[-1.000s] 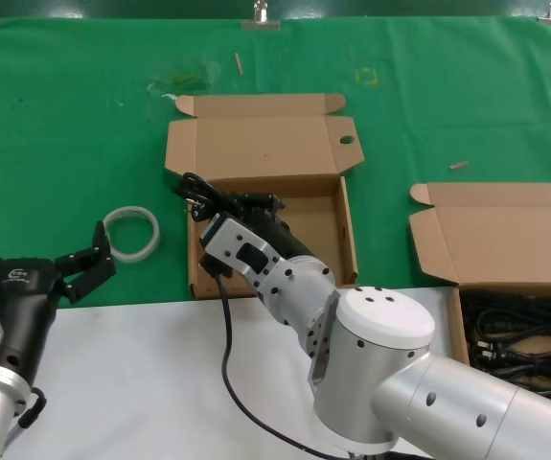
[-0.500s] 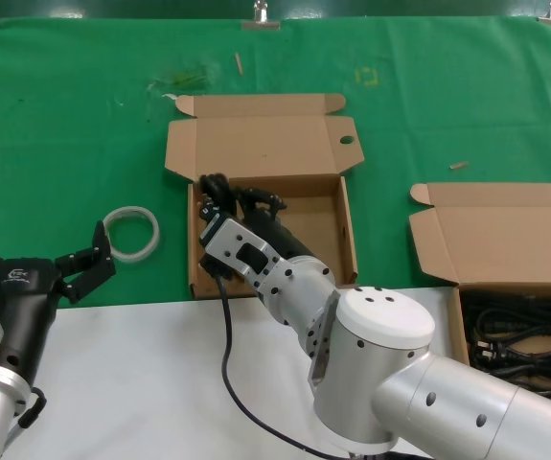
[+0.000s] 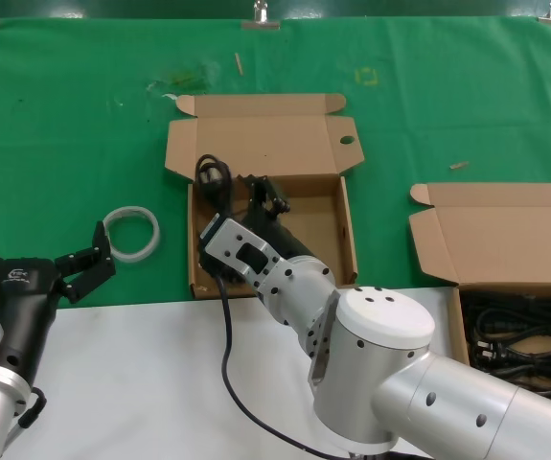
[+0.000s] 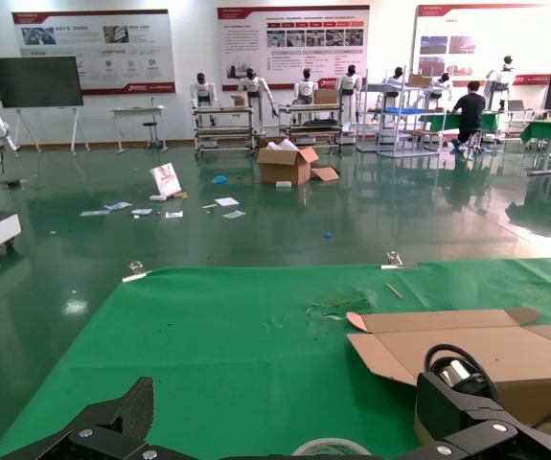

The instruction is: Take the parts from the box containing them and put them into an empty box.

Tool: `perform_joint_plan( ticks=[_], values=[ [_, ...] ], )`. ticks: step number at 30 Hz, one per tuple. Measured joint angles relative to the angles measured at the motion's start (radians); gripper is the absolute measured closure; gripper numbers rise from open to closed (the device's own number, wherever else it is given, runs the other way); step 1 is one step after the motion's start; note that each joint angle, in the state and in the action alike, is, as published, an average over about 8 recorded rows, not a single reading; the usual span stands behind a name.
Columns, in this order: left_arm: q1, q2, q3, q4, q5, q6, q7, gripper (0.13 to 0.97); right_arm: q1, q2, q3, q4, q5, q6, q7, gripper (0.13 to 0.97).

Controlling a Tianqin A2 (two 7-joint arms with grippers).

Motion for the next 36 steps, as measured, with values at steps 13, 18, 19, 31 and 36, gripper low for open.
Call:
perform_joint_plan(
  ticks=[13, 18, 19, 31, 36],
  values=[
    [0.000, 0.000, 0.000, 0.000, 0.000, 0.000, 0.000, 0.132, -0.021, 0.000, 0.030, 0.010, -0.026, -0.015, 0.028, 0.340],
    [0.000, 0.000, 0.000, 0.000, 0.000, 0.000, 0.000, 0.132, -0.060, 0.000, 0.087, 0.030, -0.074, -0.043, 0.082, 0.256],
    [0.000, 0.000, 0.000, 0.000, 0.000, 0.000, 0.000, 0.132, -0.069, 0.000, 0.100, 0.035, -0.086, -0.049, 0.095, 0.239],
    [0.000, 0.000, 0.000, 0.000, 0.000, 0.000, 0.000, 0.132, -0.189, 0.000, 0.276, 0.097, -0.236, -0.136, 0.261, 0.138],
    [0.000, 0.000, 0.000, 0.000, 0.000, 0.000, 0.000, 0.132, -0.240, 0.000, 0.351, 0.123, -0.299, -0.172, 0.332, 0.132]
  ],
)
